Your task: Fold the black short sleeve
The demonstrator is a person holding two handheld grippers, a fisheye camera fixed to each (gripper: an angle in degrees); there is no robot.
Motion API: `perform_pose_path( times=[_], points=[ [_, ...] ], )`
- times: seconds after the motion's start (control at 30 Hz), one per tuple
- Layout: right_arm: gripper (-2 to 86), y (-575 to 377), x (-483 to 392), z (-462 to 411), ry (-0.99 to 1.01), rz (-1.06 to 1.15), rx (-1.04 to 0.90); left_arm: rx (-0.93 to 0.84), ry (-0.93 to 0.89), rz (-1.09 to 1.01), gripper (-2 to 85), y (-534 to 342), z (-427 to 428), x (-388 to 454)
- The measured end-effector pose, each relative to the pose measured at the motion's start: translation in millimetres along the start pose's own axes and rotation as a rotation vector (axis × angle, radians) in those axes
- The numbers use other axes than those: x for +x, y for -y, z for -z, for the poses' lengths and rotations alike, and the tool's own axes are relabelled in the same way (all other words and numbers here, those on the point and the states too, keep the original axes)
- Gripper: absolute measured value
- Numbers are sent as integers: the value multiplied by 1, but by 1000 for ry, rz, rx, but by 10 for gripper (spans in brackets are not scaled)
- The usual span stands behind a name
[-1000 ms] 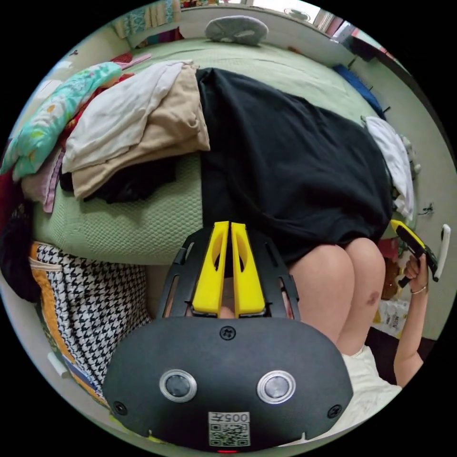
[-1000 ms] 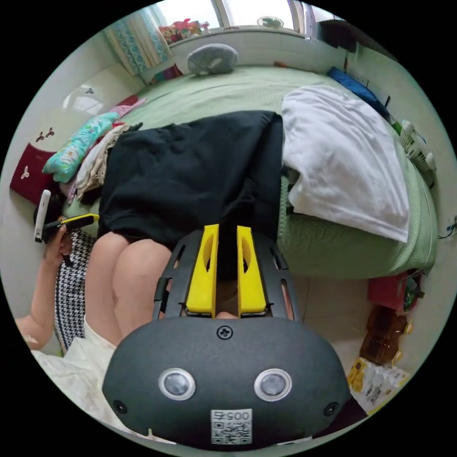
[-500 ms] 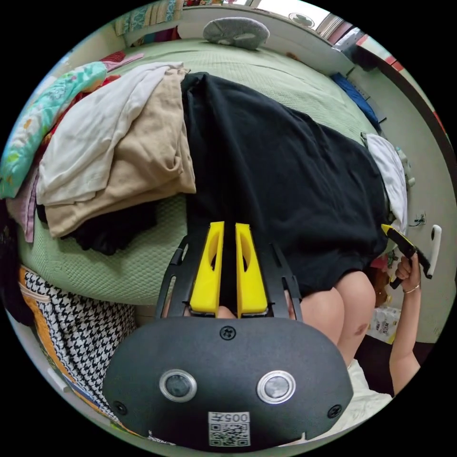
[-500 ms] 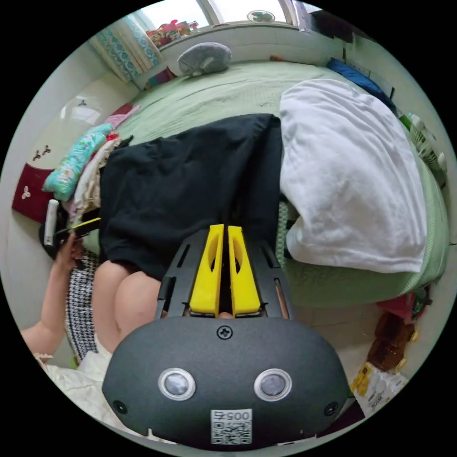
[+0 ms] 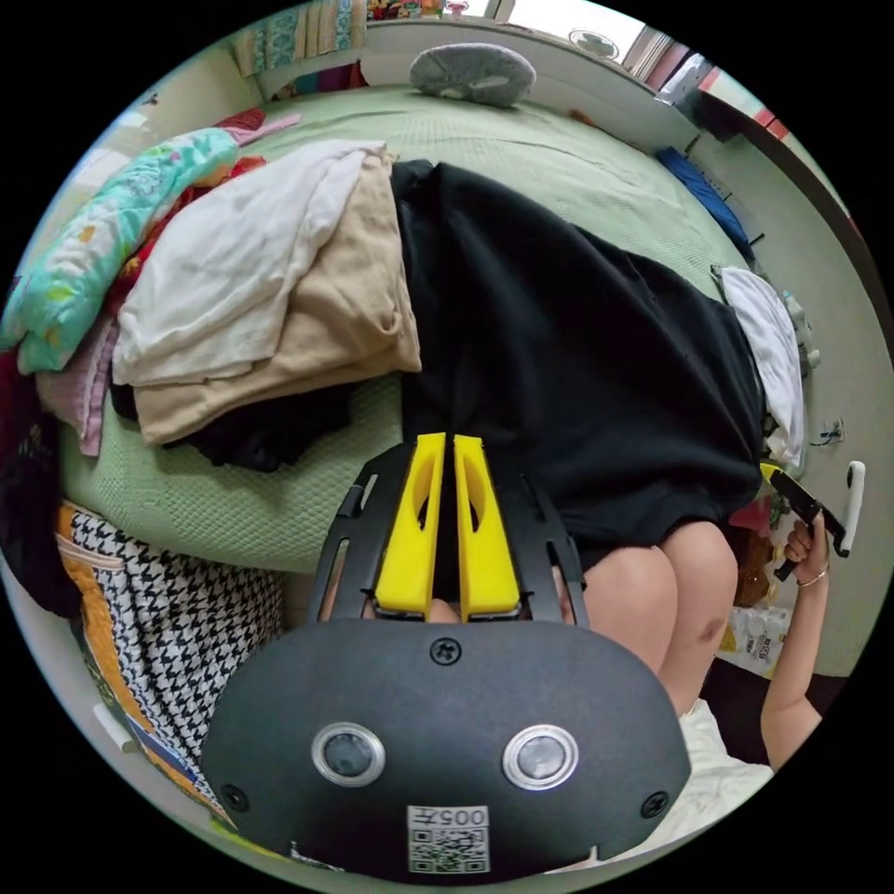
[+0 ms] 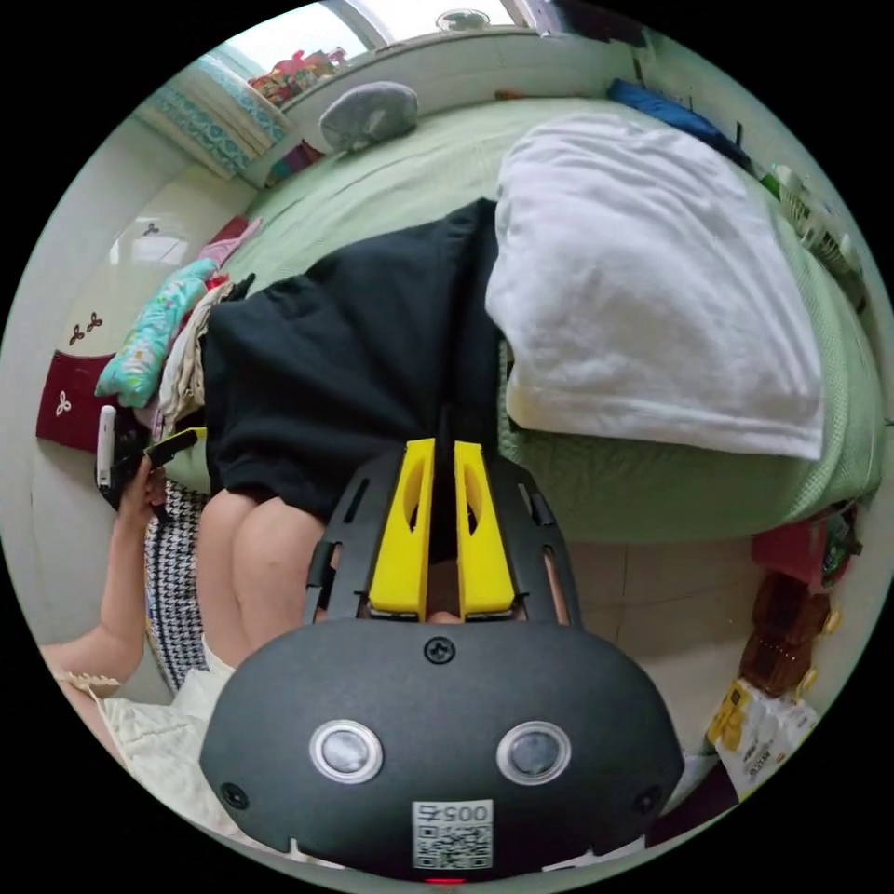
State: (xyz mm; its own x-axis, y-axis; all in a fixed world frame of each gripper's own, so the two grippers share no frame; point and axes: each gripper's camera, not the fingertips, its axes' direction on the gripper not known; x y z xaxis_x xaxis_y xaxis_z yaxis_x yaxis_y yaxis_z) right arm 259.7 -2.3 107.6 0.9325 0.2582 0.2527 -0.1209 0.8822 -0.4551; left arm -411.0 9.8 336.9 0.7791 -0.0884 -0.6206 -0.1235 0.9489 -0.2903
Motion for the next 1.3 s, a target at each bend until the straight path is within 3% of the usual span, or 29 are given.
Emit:
perform_pose_path(
  times=[0.17,0.33,0.53,0.63,0.83,0.9,1.07,1.3],
  points=[
    [46,39,-43,34,-149,160,136,152,-39,-41,40,35,44,8],
    [25,106,-79,8,-230,215,158,140,-51,-98,29,95,30,33],
    [-9,178,-94,-71,-419,202,20,-29,117,-30,2,146,-29,35],
    [-10,204,-82,-98,-521,172,-20,-60,97,15,0,158,-41,21],
    [-10,234,-77,-102,-500,133,-114,-56,113,-66,-1,161,-41,21],
    [-10,230,-75,-91,-467,140,-112,-38,87,-44,-1,151,-30,16],
    [-10,161,-70,-11,-322,139,109,84,29,-17,5,85,25,-9],
    [15,32,-68,18,-257,258,65,16,-82,-11,59,-12,16,-19]
  ],
)
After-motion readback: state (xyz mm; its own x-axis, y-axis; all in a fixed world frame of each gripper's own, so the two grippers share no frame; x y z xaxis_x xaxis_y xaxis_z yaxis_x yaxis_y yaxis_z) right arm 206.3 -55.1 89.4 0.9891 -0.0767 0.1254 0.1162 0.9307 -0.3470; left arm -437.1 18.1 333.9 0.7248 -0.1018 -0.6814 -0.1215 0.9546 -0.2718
